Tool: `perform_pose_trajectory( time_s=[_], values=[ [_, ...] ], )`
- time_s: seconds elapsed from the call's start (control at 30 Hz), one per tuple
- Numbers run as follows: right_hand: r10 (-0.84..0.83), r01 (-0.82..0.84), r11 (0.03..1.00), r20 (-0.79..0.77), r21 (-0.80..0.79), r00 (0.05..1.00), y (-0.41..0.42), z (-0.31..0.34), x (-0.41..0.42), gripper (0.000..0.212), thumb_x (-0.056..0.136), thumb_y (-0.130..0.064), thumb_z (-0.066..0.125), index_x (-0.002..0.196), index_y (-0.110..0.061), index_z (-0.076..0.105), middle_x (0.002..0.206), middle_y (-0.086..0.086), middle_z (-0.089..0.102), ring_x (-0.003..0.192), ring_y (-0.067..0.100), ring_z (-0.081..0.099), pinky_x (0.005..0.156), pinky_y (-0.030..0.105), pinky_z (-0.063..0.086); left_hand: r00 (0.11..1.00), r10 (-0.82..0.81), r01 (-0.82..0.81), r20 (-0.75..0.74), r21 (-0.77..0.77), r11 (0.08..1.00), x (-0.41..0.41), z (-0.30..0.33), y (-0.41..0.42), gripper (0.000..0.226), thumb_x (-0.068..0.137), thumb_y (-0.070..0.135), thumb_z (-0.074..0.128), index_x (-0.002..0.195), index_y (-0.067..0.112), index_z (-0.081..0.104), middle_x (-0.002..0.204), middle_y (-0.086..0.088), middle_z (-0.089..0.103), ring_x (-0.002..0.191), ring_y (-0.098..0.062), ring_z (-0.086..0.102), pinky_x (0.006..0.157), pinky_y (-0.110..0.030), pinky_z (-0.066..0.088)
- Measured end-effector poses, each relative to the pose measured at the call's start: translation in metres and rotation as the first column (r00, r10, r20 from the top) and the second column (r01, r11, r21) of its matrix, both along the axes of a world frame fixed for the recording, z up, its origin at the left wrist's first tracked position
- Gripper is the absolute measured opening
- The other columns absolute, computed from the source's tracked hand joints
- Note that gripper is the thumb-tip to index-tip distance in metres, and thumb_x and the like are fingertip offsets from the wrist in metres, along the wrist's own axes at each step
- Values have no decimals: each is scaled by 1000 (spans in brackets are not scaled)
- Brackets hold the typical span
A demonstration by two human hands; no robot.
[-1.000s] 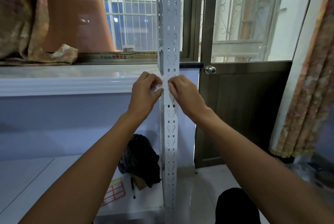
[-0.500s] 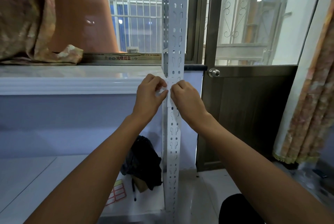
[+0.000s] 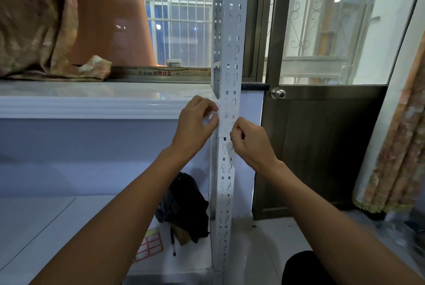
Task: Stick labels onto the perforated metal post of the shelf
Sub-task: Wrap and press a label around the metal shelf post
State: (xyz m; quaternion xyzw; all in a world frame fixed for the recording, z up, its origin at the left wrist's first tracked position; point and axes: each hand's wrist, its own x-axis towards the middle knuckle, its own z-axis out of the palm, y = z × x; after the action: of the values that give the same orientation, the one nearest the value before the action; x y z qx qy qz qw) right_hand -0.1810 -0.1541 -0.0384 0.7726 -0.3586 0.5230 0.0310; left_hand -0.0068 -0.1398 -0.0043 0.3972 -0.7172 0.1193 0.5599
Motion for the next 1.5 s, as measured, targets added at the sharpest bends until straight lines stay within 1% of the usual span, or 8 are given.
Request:
perform_pose_trajectory(
  time_s=[0.17, 0.3, 0.5, 0.73, 0.87, 1.13, 1.33, 1.5],
  values=[
    [-30, 33, 999, 80, -32, 996, -1, 10, 3, 24, 96, -31, 65, 89, -10, 58, 70, 1, 59, 61, 17, 57, 60, 37, 52, 1000, 16, -16, 21, 12, 1000, -1, 1, 1, 11, 87, 9, 70, 97, 12, 67, 96, 3, 58, 82, -6, 53, 75, -13, 46],
    [-65, 74, 991, 86, -114, 994, -4, 19, 13, 20, 96, -24, 66, 109, -9, 61, 83, 0, 61, 72, 13, 57, 70, 34, 55, 999, 35, -36, 26, 33, 999, -4, 2, 2, 15, 88, 11, 71, 102, 13, 65, 97, 5, 56, 84, -8, 53, 79, -18, 49],
    [-220, 206, 958, -47, -197, 974, -10, 26, 19, 18, 100, -20, 58, 97, -3, 58, 83, 11, 63, 67, 24, 61, 61, 38, 54, 998, 60, -60, 15, 57, 997, -11, 13, 5, 43, 89, 22, 73, 129, 18, 58, 92, 3, 61, 85, -16, 58, 79, -29, 50],
    [-341, 271, 915, -214, -299, 915, -18, 26, 18, 16, 95, -7, 65, 83, -6, 54, 68, 7, 56, 51, 22, 53, 47, 31, 40, 996, 73, -72, -51, 25, 997, -14, 11, -5, 11, 87, 13, 75, 96, 8, 71, 82, -1, 61, 78, -20, 59, 76, -42, 54],
    [-320, 246, 913, -200, -324, 926, -19, 27, 17, 16, 94, -6, 65, 83, -6, 53, 67, 7, 54, 50, 16, 42, 48, 27, 34, 998, 44, -43, -49, 33, 999, -11, 14, -5, 11, 86, 13, 77, 95, 9, 72, 82, 0, 61, 76, -17, 58, 75, -36, 55],
    [-194, 179, 965, -66, -190, 979, -14, 25, 23, 16, 99, -9, 55, 85, -5, 49, 68, 5, 49, 52, 23, 49, 48, 34, 39, 998, 9, -6, -62, 46, 999, -9, 17, -3, 14, 85, 13, 78, 97, 8, 73, 81, 0, 61, 71, -10, 53, 70, -19, 47],
    [-55, 56, 998, 140, 2, 989, -12, 26, 18, 17, 103, -20, 52, 93, -6, 50, 73, 3, 58, 61, 19, 59, 55, 37, 50, 997, -15, 19, -73, 53, 998, -9, 16, -3, 18, 86, 13, 78, 103, 8, 73, 83, -1, 62, 73, -11, 55, 71, -18, 49],
    [13, -13, 1000, 92, 4, 996, -6, 23, 11, 18, 105, -22, 48, 96, -8, 52, 78, 3, 63, 65, 17, 63, 60, 39, 55, 997, -17, 21, -76, 51, 998, -8, 13, -6, 16, 88, 12, 76, 103, 10, 73, 85, -1, 62, 76, -13, 57, 72, -20, 49]
  ],
)
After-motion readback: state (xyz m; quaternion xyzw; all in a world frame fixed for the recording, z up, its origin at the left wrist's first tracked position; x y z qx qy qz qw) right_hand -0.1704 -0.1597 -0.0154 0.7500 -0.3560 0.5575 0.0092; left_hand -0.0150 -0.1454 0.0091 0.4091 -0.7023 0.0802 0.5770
